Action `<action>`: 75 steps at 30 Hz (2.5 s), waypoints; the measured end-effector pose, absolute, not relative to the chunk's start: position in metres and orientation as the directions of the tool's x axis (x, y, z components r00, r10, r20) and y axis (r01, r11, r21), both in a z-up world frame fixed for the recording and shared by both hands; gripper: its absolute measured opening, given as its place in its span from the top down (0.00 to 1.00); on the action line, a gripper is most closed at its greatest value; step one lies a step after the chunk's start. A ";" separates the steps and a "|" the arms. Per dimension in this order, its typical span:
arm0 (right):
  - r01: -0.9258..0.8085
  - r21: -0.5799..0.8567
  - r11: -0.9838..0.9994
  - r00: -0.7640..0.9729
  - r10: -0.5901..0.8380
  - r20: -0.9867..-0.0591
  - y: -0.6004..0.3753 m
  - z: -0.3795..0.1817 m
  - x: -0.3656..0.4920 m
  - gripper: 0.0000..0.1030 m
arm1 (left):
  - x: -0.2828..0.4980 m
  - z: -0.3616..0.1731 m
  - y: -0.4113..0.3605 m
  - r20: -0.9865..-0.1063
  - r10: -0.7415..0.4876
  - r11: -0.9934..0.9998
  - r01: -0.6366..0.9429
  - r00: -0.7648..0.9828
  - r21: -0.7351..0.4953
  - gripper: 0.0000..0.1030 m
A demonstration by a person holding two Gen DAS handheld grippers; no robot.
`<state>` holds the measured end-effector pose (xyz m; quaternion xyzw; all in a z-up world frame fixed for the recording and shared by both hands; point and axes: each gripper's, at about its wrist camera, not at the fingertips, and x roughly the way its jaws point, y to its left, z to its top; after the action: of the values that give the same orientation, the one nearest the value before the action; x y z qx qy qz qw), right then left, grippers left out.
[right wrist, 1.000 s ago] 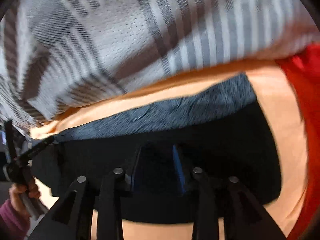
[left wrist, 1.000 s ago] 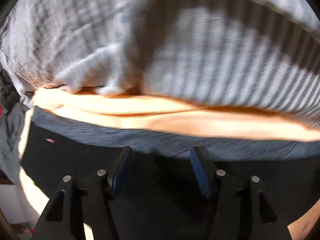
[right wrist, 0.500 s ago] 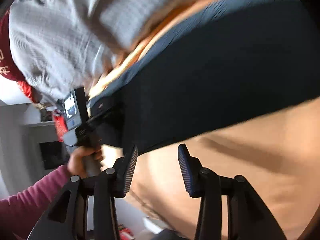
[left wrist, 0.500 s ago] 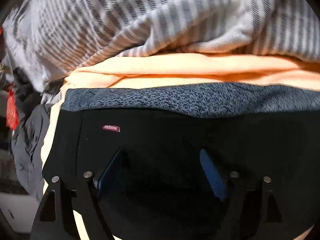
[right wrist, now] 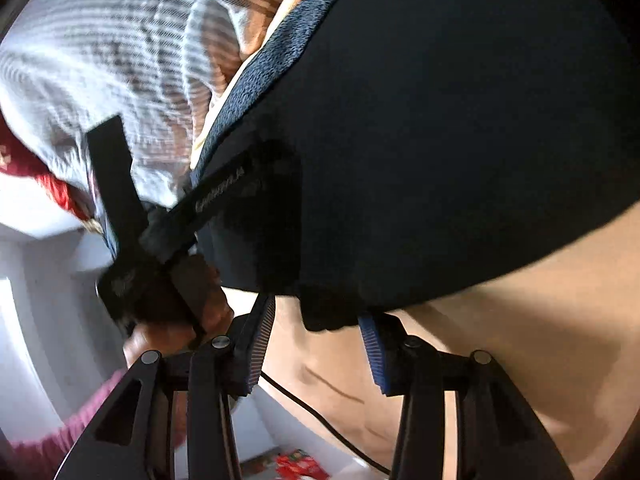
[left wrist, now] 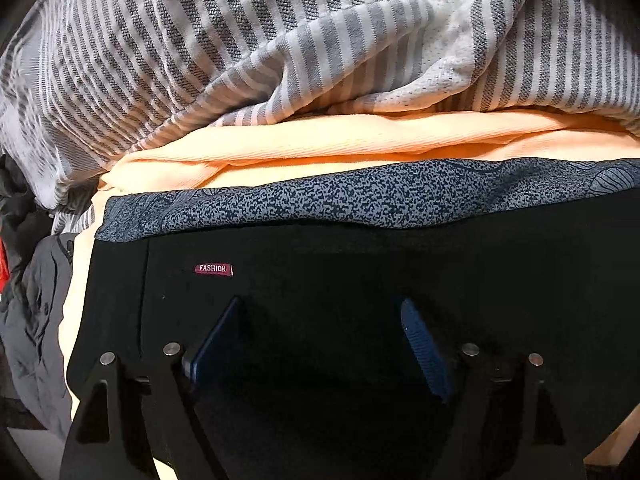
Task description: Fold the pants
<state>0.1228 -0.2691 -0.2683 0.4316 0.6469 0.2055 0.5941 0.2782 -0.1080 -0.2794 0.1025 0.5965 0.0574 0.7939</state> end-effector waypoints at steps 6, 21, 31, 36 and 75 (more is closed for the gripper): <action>0.294 0.741 0.604 0.056 0.763 -0.644 -0.262 -0.258 0.118 0.95 | 0.278 -0.280 -0.110 -0.935 0.206 0.972 0.049 0.290 0.229 0.19; 0.196 0.553 0.810 0.182 0.524 -0.832 -0.352 -0.194 0.162 0.88 | 0.339 -0.277 -0.071 -0.949 0.211 0.973 -0.145 0.232 0.181 0.19; 0.293 0.515 0.805 0.188 0.480 -0.857 -0.401 -0.224 0.177 0.80 | 0.356 -0.279 -0.037 -0.943 0.267 0.950 -0.218 0.197 0.224 0.19; 0.281 0.501 0.819 0.167 0.472 -0.866 -0.410 -0.201 0.163 0.58 | 0.329 -0.250 -0.045 -0.954 0.219 0.967 -0.178 0.206 0.184 0.19; 0.524 0.360 0.772 0.298 0.230 -0.927 -0.652 -0.158 0.142 0.73 | 0.305 -0.246 -0.394 -0.984 -0.038 0.981 0.193 0.176 -0.004 0.19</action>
<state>0.1417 -0.6521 -0.1577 0.3227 0.5842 -0.0995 0.7380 0.3051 -0.3936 -0.2459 0.0608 0.6375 -0.0759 0.7643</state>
